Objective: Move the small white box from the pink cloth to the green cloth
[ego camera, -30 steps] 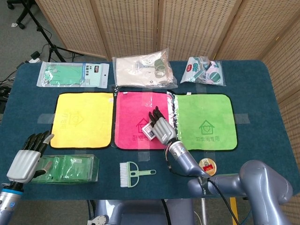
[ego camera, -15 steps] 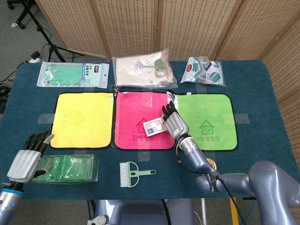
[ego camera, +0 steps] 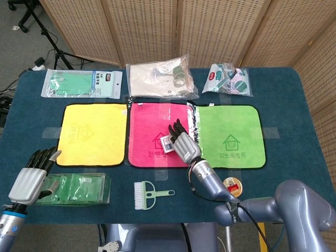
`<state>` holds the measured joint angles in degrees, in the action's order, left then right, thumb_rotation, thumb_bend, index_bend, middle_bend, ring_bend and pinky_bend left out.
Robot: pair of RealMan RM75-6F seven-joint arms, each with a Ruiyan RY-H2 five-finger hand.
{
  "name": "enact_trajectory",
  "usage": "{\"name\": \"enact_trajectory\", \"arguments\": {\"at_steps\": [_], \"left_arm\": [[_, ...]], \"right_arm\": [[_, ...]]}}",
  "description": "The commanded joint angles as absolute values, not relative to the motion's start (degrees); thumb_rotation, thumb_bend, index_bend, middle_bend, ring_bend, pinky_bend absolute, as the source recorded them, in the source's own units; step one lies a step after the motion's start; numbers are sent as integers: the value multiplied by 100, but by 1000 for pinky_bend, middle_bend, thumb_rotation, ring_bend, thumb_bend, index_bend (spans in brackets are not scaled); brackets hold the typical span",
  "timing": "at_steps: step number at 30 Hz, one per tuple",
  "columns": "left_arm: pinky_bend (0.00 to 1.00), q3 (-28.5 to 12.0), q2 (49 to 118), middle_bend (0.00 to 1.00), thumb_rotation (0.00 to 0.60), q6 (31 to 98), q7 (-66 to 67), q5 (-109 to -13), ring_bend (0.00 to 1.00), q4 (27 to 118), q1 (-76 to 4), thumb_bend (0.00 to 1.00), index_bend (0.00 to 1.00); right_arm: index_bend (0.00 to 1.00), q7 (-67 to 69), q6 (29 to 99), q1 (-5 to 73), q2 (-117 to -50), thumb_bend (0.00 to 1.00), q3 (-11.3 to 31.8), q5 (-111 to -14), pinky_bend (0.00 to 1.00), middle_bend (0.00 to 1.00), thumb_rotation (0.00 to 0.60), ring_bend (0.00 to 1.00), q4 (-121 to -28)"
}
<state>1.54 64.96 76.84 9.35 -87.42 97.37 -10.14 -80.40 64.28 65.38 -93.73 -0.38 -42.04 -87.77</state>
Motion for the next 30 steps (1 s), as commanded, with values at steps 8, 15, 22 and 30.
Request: {"name": "enact_trajectory", "arguments": {"at_steps": [8,15,22,30], "left_arm": [[0,181,6509,0,600,7643,929,-8771,0,9734,-1032,339,0],[0,179,6509,0,600,7621,919,-8748,0,9724,-1041,339,0],[0,181,6516,0,600,7640,929,-8759,0,9725,-1036,339,0],[0,178,6520,0,600,7612,936,-8725,0,9721,-1043,338,0]], "right_arm": [[111,-8320,6636,6618,-9687,711,49,-4191,0,7,600,0,-9013],[112,-8337,6640,6618,-9859,711,71,-4162,0,7,600,0,-8978],[111,-8279,6571,6589,-9946,711,53,-4131,0,7,600,0,-8826],[112,-8114,6490,6465,-9944,709,-40,-4120,0,7,600,0,-8625]]}}
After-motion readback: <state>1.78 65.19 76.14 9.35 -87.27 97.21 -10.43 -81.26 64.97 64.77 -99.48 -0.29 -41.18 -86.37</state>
